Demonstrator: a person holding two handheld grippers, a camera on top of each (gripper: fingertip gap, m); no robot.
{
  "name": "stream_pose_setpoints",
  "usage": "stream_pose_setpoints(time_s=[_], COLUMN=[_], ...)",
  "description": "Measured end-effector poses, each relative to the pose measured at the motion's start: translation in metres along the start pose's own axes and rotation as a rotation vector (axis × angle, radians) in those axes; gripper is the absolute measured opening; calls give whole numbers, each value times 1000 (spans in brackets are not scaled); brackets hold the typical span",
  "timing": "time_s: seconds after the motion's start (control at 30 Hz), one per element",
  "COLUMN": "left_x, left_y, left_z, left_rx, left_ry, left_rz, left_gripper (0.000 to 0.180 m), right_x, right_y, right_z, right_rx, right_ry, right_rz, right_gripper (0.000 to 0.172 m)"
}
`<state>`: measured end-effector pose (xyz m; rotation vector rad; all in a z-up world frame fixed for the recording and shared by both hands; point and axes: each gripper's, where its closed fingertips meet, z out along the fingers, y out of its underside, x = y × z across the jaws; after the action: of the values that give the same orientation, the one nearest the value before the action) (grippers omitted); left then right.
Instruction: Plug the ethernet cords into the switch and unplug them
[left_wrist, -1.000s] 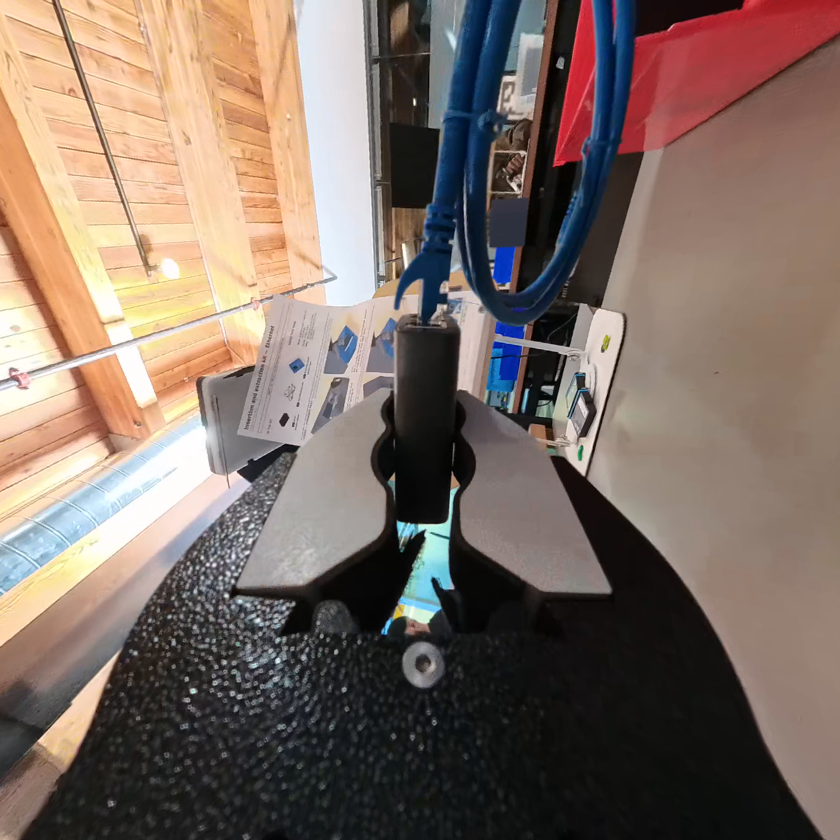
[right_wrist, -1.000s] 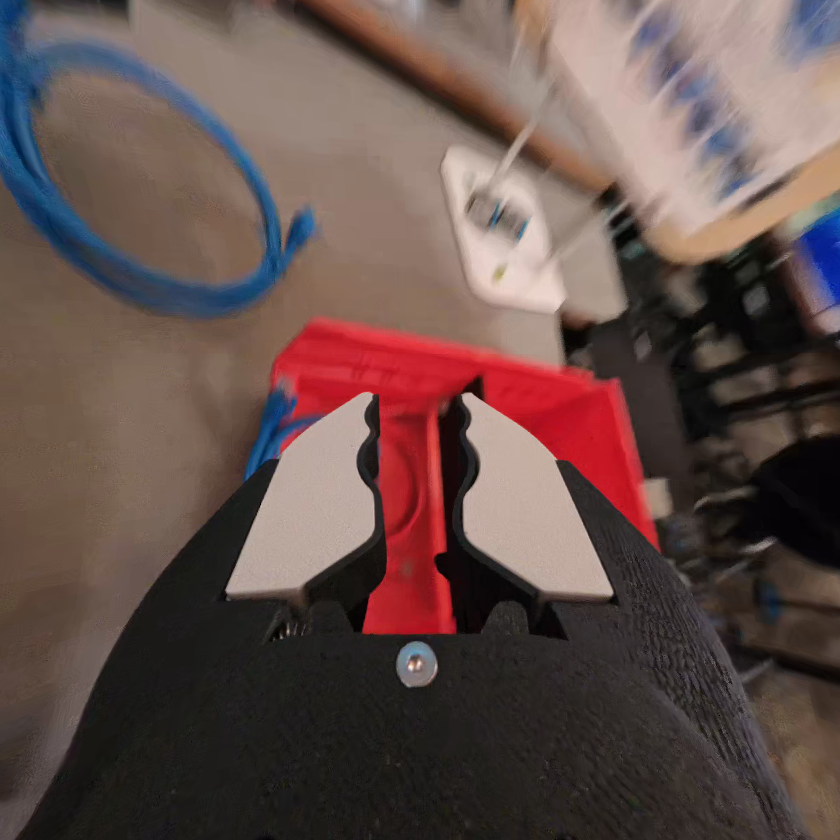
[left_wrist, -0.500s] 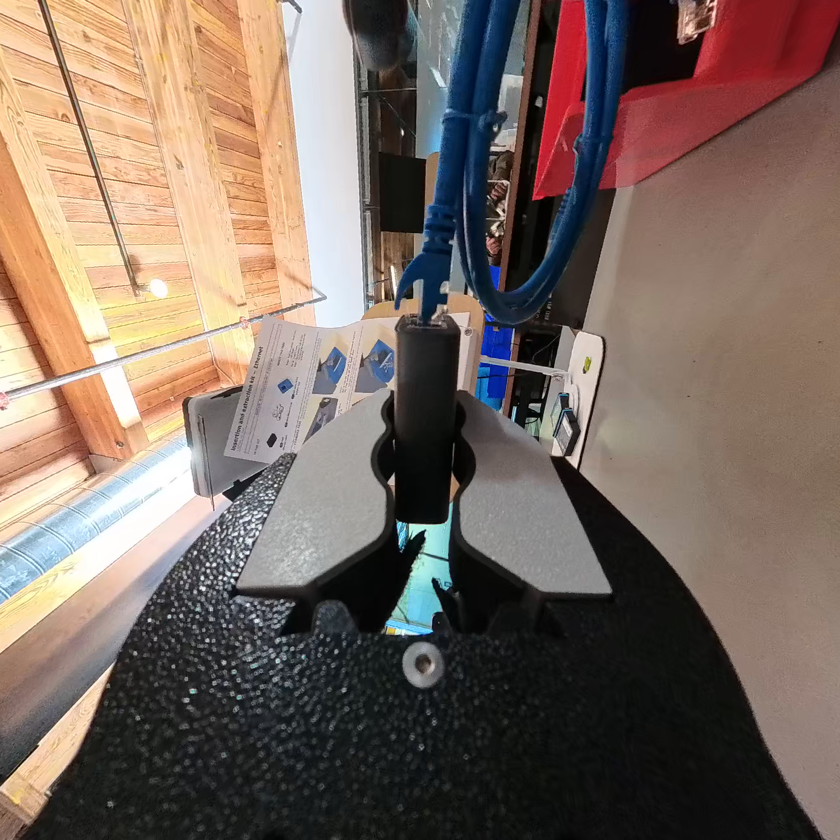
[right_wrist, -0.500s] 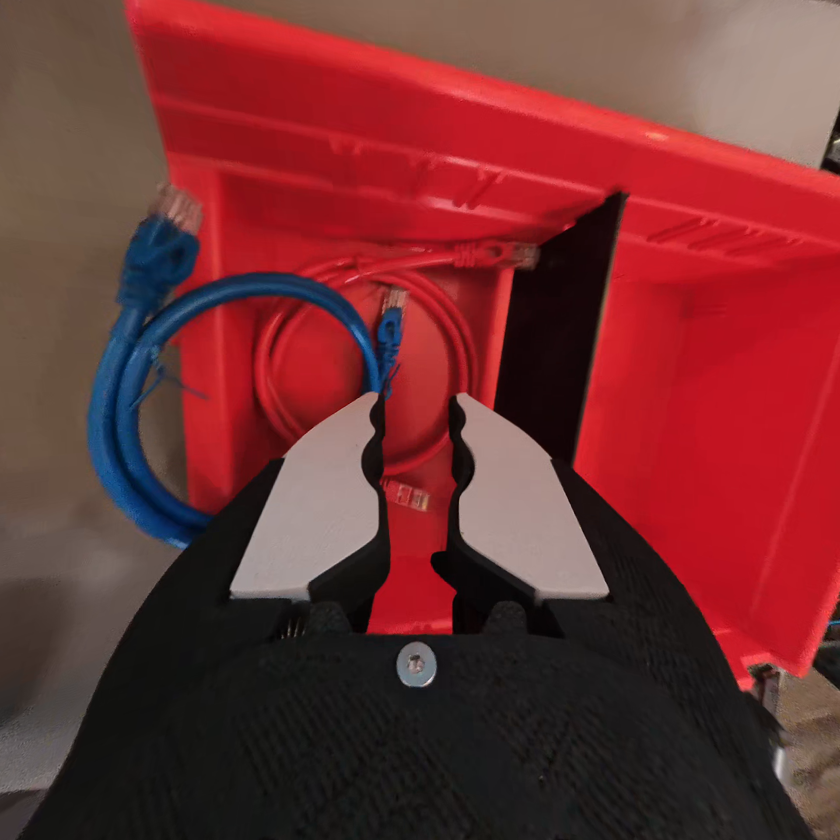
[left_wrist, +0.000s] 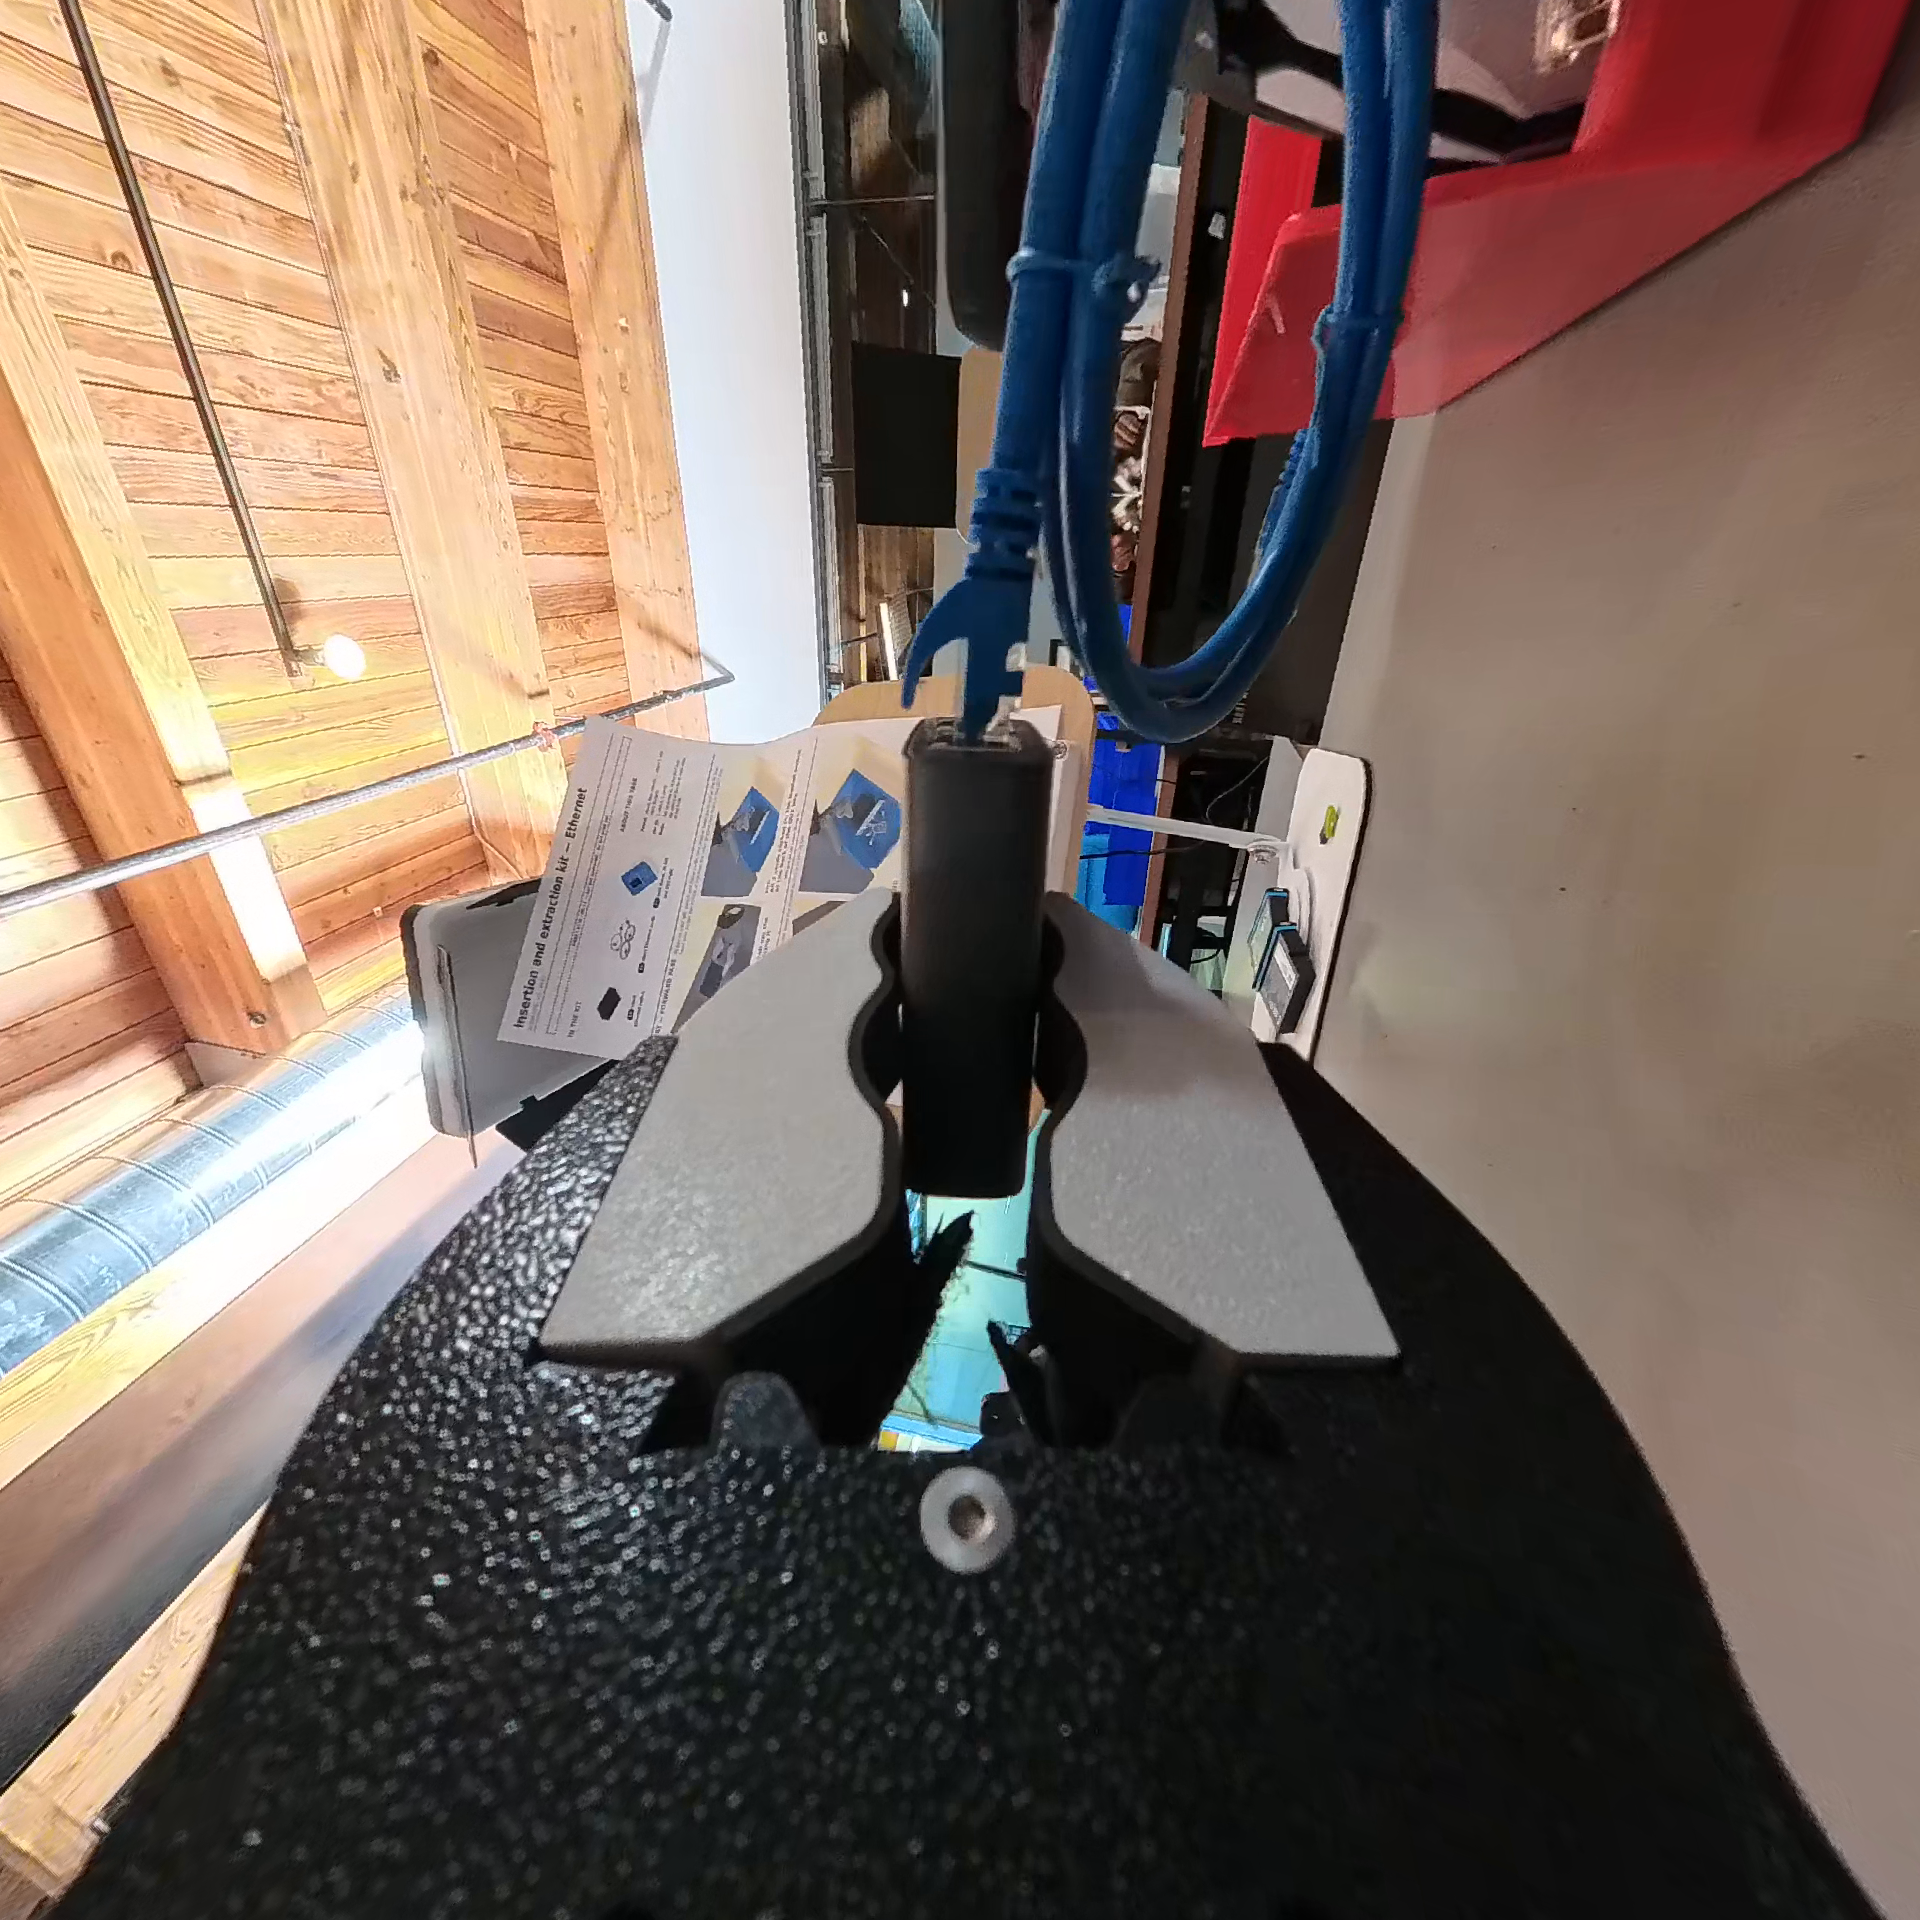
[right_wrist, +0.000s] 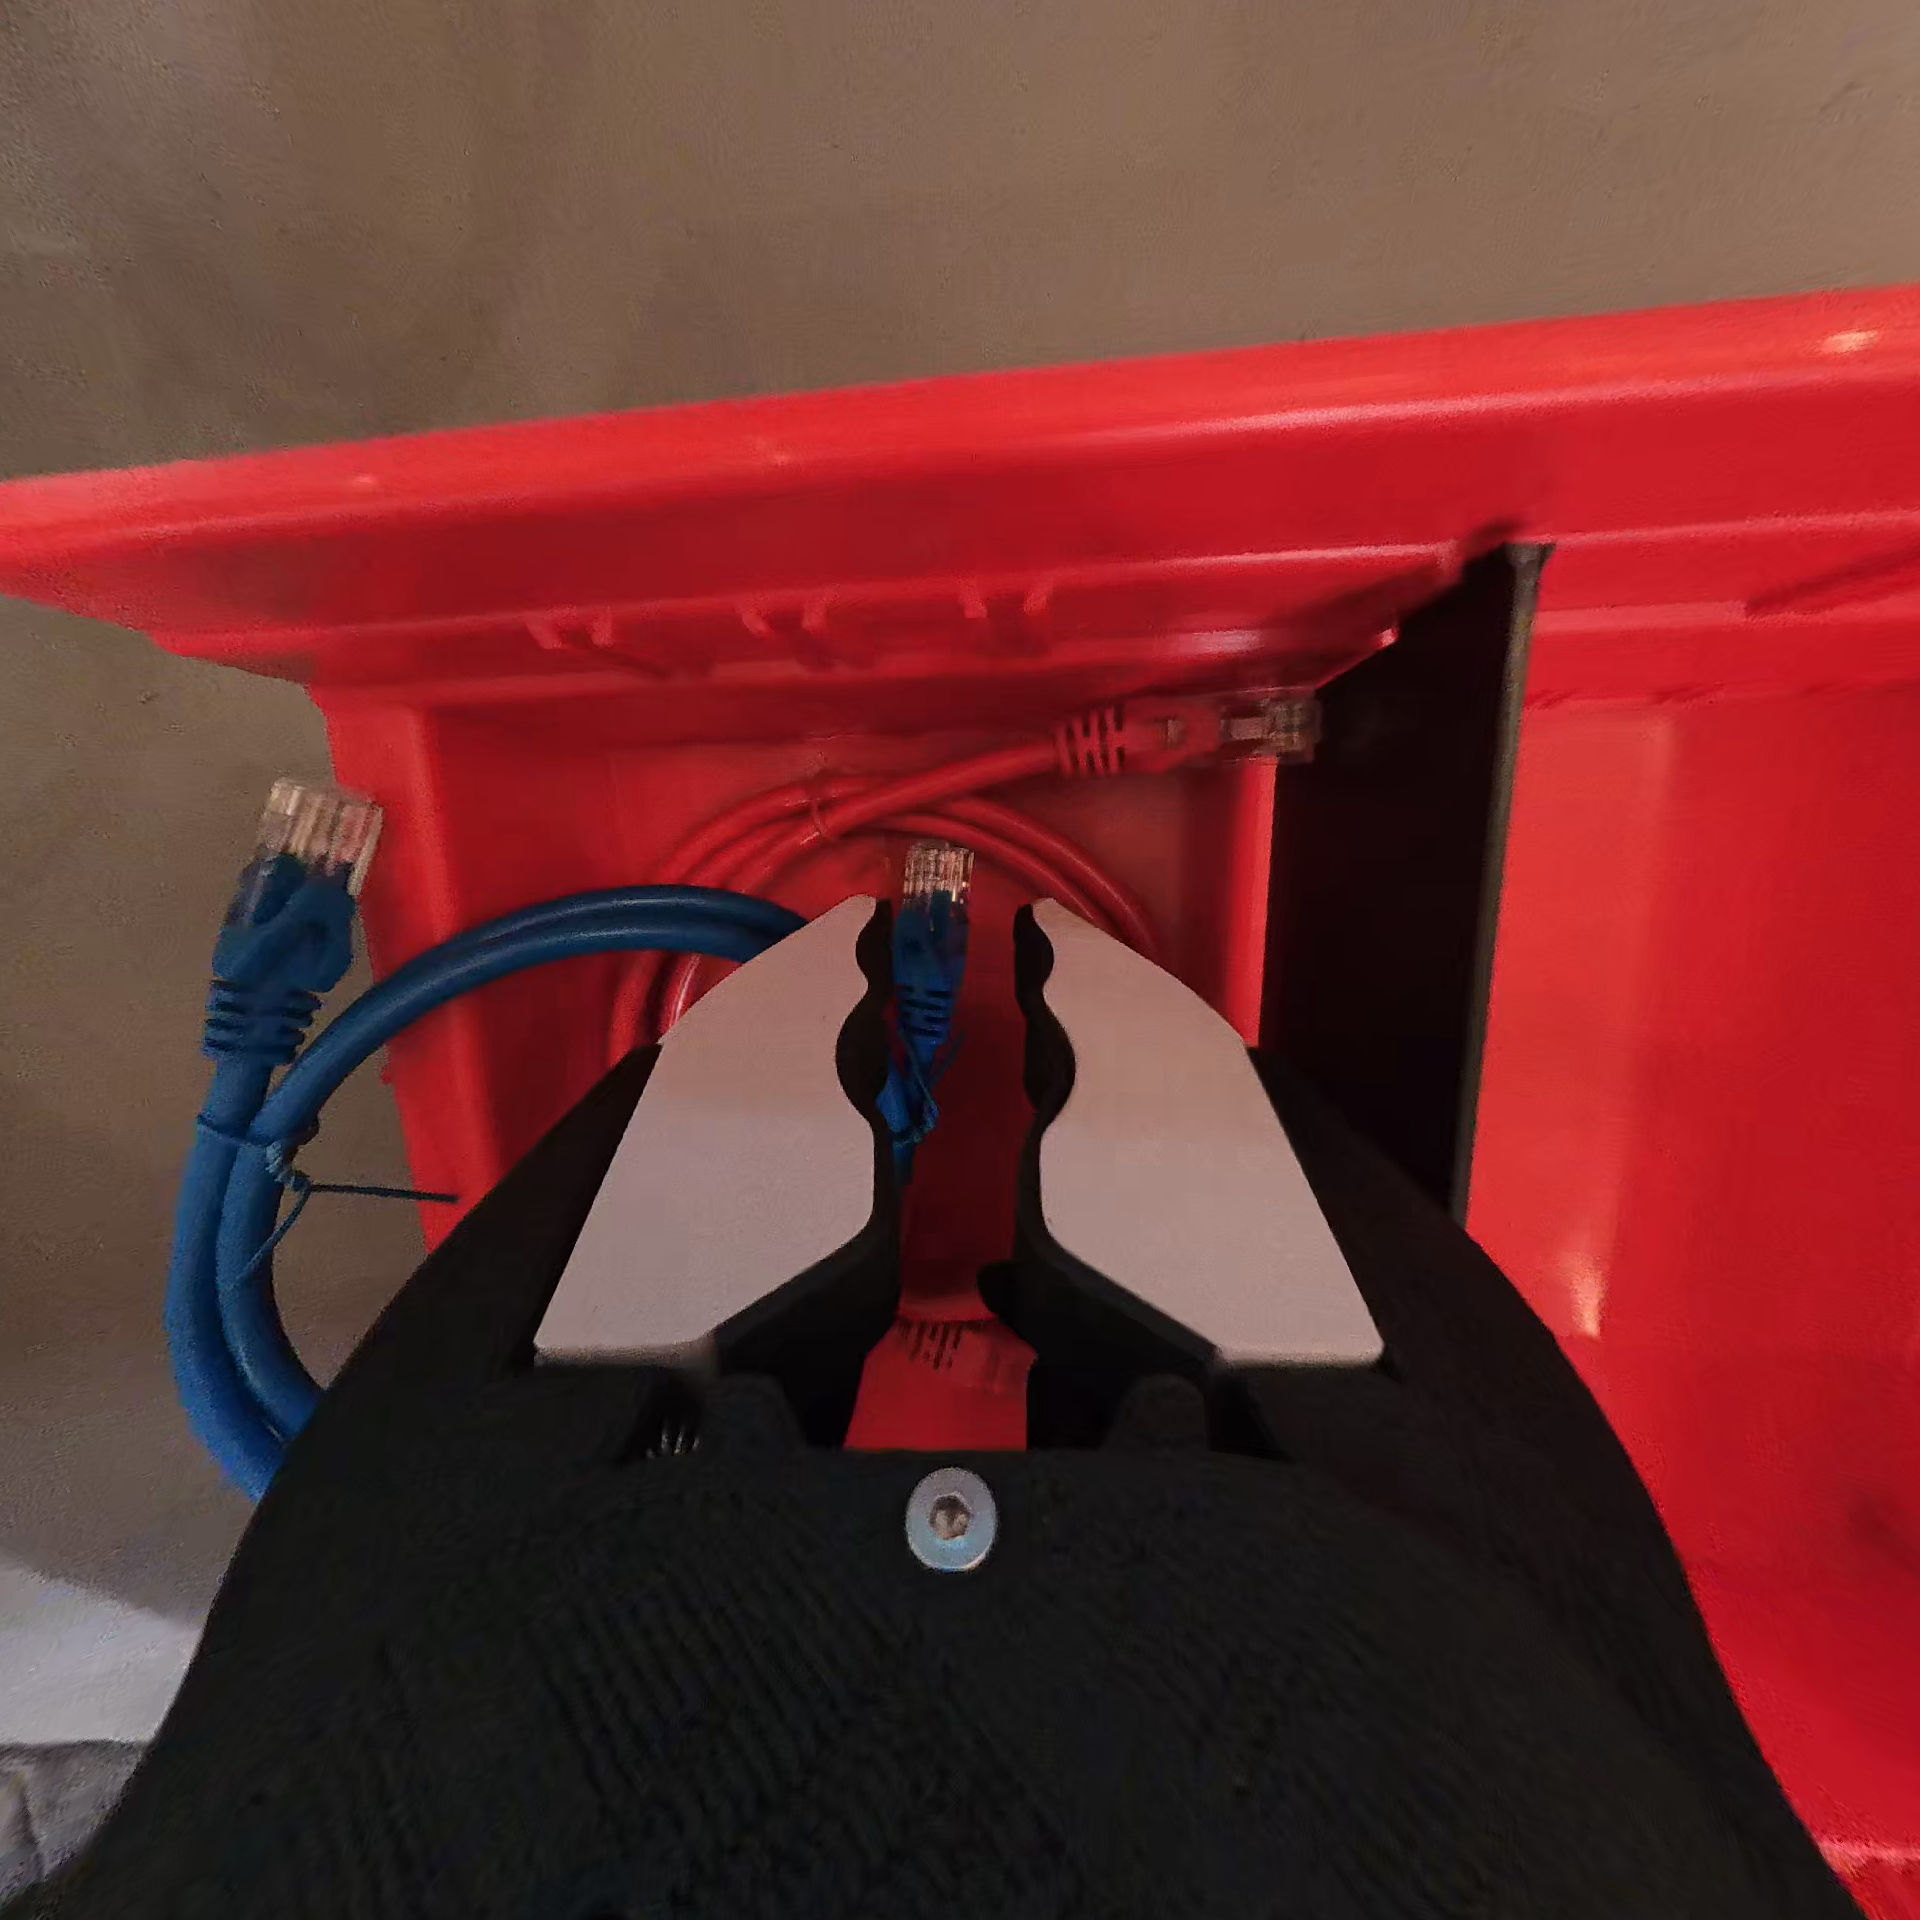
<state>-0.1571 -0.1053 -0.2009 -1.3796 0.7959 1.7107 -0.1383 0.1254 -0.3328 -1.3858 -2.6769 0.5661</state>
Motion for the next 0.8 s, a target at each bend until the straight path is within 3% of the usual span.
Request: stream_pose_setpoints(time_s=[0.27,0.43,0.8], left_x=[3,5,-3], left_y=[-1,0,2], left_z=[1,0,-1], left_rx=[3,-3,6], left_ry=[12,28,-10], left_rz=[-1,-10,-33], left_gripper=[21,21,21], right_x=[-1,-8,-57], right_y=[7,7,-28], right_z=[14,10,-88], right_rx=[-69,-88,243], right_ry=[-45,-30,35], right_rz=[41,-80,-276], right_gripper=[21,12,11])
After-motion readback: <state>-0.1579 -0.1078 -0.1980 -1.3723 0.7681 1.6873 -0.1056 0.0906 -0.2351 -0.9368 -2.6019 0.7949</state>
